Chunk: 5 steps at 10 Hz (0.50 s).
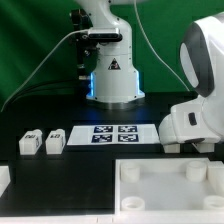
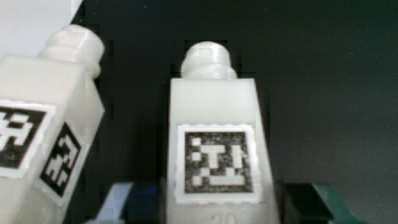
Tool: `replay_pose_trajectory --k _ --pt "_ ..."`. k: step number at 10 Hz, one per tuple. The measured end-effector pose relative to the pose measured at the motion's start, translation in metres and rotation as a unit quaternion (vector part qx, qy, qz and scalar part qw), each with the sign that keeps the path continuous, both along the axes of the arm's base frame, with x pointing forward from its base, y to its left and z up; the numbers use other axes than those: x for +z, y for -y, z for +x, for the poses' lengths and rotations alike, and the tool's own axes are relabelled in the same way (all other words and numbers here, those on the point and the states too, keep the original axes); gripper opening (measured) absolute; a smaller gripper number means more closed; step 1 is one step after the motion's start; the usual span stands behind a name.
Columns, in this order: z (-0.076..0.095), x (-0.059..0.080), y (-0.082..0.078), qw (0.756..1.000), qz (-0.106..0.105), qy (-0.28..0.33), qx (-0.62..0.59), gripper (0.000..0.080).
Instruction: Assemble one leg
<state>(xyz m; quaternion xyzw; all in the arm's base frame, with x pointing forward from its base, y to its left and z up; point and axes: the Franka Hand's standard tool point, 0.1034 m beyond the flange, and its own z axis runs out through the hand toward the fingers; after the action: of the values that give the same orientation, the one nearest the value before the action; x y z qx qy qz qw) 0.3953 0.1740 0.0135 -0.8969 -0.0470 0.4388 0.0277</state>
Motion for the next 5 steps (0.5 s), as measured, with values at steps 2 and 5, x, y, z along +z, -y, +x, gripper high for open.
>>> replay_pose_trajectory --k 2,5 --pt "0.000 0.000 0.000 1.000 0.000 0.000 0.000 0.0291" --pt "0.024 0.025 0.011 0.999 0.021 0.025 0.010 0.0291"
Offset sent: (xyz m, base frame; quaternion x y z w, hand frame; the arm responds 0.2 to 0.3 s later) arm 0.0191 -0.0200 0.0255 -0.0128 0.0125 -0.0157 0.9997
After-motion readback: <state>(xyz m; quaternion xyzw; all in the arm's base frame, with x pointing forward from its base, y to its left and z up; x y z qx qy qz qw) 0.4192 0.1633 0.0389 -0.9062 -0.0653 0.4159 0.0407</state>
